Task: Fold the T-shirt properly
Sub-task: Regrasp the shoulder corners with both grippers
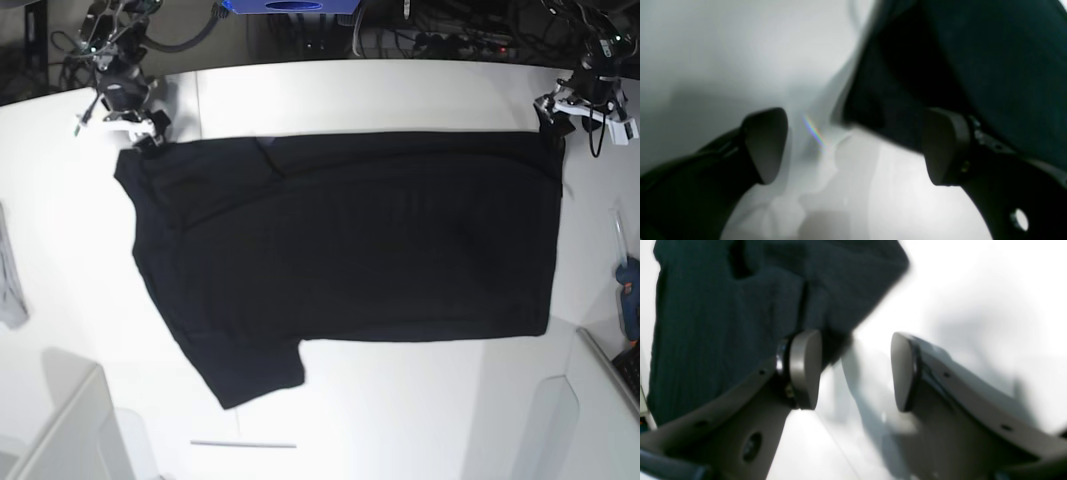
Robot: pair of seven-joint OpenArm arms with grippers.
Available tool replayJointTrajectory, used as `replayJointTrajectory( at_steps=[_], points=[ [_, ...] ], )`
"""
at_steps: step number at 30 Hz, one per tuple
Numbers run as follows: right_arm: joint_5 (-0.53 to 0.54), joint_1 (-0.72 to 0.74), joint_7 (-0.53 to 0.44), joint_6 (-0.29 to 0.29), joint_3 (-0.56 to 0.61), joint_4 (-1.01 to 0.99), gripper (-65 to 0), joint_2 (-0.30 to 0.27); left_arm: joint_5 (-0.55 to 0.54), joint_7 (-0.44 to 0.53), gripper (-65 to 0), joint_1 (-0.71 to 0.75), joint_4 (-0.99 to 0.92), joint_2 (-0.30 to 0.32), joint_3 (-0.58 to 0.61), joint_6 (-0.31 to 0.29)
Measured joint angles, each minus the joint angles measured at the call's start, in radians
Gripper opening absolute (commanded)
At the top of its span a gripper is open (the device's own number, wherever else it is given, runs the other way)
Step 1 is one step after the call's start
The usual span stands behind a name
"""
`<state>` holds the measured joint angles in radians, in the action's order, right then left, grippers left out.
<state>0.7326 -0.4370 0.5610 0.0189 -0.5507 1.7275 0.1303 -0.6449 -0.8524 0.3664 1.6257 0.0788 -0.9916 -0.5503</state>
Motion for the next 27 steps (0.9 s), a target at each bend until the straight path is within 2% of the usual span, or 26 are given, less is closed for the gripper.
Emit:
replayJointTrajectory(
  at_steps=[11,16,27],
  points=[
    [0.012,0.055,-0.004,0.012,-0.016,-0.050,-34.4,0.000,0.007,0.000,-5.1,0.003,-0.003,0.000,0.001,0.000],
    [0.027,0.072,-0.027,0.026,-0.030,-0.089,-34.4,0.000,0.077,0.004,-5.1,-0.023,-0.054,-0.003,0.000,0.000],
    [0.027,0.076,-0.027,0.027,-0.028,-0.095,-34.4,-0.012,0.087,0.027,-5.1,-0.064,-0.080,0.002,0.043,0.000]
  ],
)
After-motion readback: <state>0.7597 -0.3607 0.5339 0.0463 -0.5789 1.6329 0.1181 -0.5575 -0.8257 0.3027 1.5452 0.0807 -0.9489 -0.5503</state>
